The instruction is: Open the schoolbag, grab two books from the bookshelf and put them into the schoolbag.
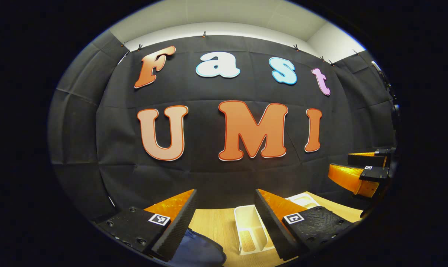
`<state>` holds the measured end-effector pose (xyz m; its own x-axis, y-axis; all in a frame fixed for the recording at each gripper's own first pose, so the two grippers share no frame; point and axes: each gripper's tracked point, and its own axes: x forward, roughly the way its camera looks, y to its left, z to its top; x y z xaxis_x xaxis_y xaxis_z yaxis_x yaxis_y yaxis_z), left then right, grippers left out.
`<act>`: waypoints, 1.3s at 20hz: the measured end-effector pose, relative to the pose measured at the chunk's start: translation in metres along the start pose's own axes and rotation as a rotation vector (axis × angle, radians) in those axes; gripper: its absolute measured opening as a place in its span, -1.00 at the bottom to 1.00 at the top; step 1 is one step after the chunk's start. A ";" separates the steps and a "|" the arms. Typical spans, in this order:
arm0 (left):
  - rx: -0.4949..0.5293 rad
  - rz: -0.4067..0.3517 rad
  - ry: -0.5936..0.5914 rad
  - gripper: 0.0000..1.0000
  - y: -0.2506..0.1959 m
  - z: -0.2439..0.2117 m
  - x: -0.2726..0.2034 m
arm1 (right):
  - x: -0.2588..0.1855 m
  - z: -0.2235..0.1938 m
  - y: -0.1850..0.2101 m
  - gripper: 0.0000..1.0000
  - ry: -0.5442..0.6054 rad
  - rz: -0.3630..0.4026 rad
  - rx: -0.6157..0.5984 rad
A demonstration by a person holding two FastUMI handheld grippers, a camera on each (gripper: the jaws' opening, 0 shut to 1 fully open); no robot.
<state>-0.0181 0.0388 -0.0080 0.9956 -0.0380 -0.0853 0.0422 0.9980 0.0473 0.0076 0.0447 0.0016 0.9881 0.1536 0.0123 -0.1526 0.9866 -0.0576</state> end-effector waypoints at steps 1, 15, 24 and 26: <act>-0.005 0.003 -0.006 0.90 0.001 -0.003 0.001 | -0.001 -0.005 0.002 0.93 -0.001 0.008 0.005; -0.048 0.033 0.058 0.92 0.019 -0.058 0.014 | 0.009 -0.032 0.010 0.92 0.000 -0.020 0.047; -0.024 0.013 0.060 0.91 0.014 -0.059 0.018 | 0.005 -0.035 0.015 0.93 0.012 -0.016 0.041; -0.017 0.005 0.059 0.90 0.011 -0.058 0.017 | 0.004 -0.035 0.013 0.92 0.011 -0.024 0.035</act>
<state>-0.0057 0.0521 -0.0664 0.9892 -0.0302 -0.1436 0.0349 0.9989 0.0307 0.0099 0.0561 -0.0339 0.9916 0.1297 0.0019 -0.1296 0.9913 -0.0222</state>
